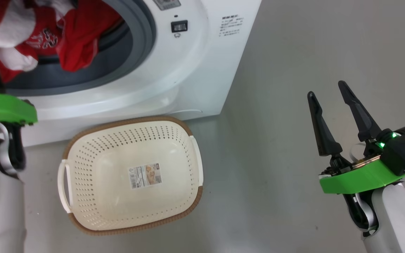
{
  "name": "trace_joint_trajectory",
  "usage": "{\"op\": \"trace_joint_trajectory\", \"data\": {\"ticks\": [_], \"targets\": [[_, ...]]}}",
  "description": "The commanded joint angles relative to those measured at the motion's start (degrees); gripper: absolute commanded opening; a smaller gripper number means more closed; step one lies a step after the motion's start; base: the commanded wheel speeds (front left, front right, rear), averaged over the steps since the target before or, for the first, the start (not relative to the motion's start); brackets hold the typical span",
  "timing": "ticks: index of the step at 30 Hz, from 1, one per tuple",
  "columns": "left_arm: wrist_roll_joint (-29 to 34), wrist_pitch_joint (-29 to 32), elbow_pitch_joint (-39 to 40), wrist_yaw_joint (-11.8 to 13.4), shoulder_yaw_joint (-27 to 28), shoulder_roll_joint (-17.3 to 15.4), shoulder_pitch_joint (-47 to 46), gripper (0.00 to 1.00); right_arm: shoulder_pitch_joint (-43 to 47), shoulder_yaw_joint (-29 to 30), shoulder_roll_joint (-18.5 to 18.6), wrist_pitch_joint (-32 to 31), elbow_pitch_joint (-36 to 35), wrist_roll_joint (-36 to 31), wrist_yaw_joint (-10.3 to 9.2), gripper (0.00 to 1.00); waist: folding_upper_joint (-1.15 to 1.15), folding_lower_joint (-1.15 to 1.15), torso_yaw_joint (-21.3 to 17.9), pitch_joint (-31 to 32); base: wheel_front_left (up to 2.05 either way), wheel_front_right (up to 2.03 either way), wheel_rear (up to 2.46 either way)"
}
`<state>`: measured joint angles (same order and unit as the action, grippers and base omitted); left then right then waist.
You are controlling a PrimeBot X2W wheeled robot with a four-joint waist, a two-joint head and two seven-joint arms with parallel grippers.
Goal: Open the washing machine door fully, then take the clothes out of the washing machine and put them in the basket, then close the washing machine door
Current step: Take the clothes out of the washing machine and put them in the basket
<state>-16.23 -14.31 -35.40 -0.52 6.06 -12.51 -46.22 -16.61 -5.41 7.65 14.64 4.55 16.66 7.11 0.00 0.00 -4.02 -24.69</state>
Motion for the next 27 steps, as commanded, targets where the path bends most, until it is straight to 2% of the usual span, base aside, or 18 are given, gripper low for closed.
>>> {"op": "trace_joint_trajectory", "data": {"ticks": [1,10,19,27], "targets": [[0.0,-0.7,3.6,0.1,1.7,-1.9,2.3,0.0,1.1,-0.6,0.5,0.4,-1.3,-0.1,0.37,1.0,0.0,0.0,0.6,1.6,0.0,0.0,0.0],[-0.6,-0.3,16.4,0.9,2.5,0.6,12.8,0.0,3.3,-0.2,-0.2,0.4,-1.0,0.2,0.37,1.0,0.0,0.0,1.1,6.3,0.0,0.0,0.0],[-1.5,5.4,31.9,2.2,0.8,3.1,22.3,0.0,4.8,0.3,-0.8,0.4,-0.9,0.3,0.37,1.0,0.0,0.0,1.8,9.3,0.0,0.0,0.0],[-1.7,8.2,42.2,3.9,-0.3,5.2,30.3,0.0,5.7,0.3,-1.0,0.4,-0.7,0.4,0.37,1.0,0.0,0.0,2.2,10.8,0.0,0.0,0.0]]}}
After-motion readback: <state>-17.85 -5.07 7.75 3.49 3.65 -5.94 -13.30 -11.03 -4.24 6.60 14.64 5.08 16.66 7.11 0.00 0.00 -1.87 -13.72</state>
